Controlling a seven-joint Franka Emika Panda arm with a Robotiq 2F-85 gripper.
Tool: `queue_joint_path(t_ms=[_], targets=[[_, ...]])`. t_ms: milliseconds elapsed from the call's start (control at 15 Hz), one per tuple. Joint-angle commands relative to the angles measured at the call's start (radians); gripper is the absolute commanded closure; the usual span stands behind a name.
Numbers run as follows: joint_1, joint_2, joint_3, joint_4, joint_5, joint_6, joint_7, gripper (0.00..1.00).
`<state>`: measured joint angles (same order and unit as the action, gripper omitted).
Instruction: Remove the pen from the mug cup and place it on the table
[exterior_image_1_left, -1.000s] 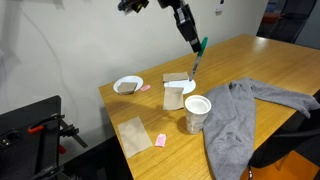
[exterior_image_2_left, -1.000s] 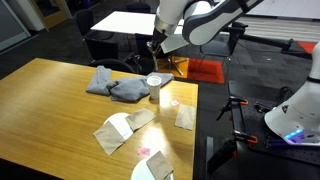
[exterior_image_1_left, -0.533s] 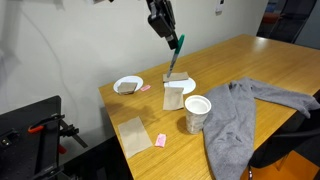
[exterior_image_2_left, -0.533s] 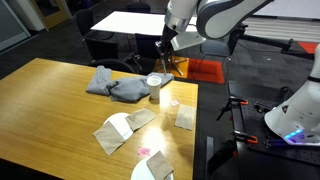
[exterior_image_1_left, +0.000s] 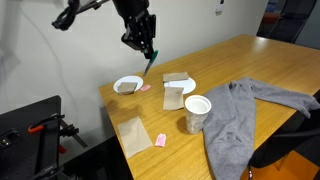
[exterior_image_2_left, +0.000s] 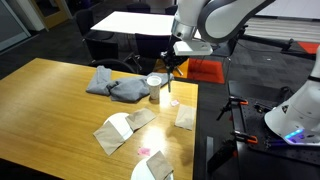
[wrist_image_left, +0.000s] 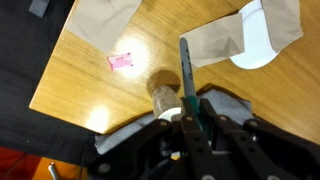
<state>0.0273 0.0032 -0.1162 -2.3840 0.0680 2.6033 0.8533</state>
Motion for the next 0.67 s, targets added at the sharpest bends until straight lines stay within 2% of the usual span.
queue_joint_path(t_ms=[0, 200, 600], targets=[[-0.021, 0.031, 0.039, 0.005, 0.137, -0.029, -0.053, 0.97], [-0.023, 0.089, 0.053, 0.024, 0.205, -0.047, -0.097, 0.97], [-0.033, 0.227, 0.065, 0.074, 0.265, -0.079, -0.222, 0.97]])
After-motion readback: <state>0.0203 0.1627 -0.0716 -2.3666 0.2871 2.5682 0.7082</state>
